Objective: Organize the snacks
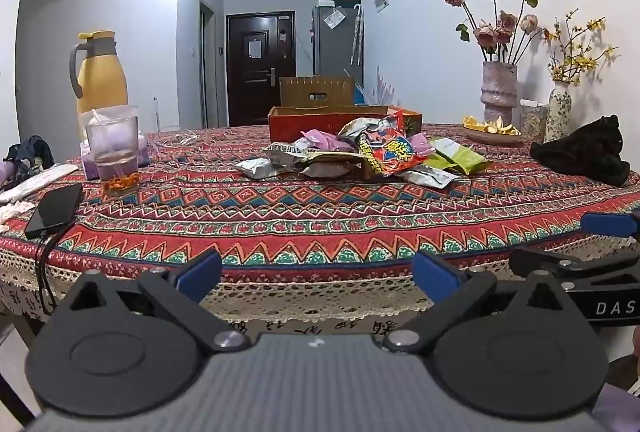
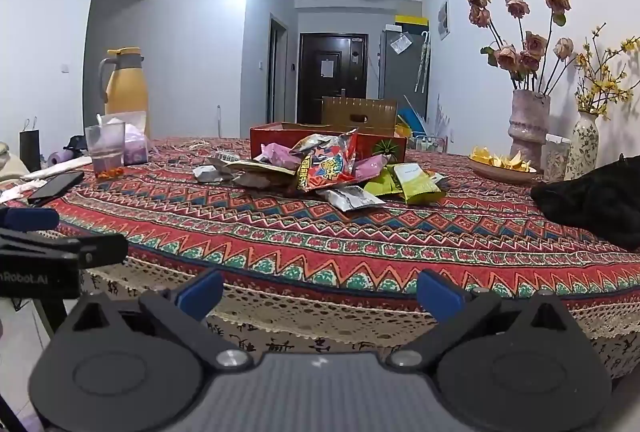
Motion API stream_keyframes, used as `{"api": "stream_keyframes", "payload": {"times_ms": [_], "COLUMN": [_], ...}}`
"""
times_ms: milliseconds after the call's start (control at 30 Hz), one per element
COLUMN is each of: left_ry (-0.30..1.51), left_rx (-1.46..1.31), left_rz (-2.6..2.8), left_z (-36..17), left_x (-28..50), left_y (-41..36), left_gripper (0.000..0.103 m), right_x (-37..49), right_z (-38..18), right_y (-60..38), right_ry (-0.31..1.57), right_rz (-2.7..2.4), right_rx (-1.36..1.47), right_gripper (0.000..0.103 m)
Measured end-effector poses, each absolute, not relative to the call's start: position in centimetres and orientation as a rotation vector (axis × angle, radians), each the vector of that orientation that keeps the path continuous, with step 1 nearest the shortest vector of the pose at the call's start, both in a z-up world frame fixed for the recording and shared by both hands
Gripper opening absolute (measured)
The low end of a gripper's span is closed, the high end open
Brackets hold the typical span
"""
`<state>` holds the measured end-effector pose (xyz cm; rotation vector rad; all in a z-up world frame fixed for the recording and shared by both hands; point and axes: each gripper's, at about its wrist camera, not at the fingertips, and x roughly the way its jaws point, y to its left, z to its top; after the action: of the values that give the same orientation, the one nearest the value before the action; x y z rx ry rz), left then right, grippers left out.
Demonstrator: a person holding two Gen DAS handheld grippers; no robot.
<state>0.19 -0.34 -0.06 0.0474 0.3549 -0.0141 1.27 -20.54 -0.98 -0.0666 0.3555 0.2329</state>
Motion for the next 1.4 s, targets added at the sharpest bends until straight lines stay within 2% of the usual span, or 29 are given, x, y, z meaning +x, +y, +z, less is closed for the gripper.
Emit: {"api": "stream_keyframes", "payload": {"times_ms": [1400], "left_ry": [0.361], "left_rx": [0.031], "left_rz": [-0.012], "left_z": [-0.10], "left_x": [-0.20], "left_y": [0.38], "left_gripper": [0.103], "right_x": [1.50], "right_z": [-1.18], "right_y": [-20.83], "right_ry": [0.368], "right_rz": [0.231], "right_rx": [-0.022], "right_gripper": [0.103]}}
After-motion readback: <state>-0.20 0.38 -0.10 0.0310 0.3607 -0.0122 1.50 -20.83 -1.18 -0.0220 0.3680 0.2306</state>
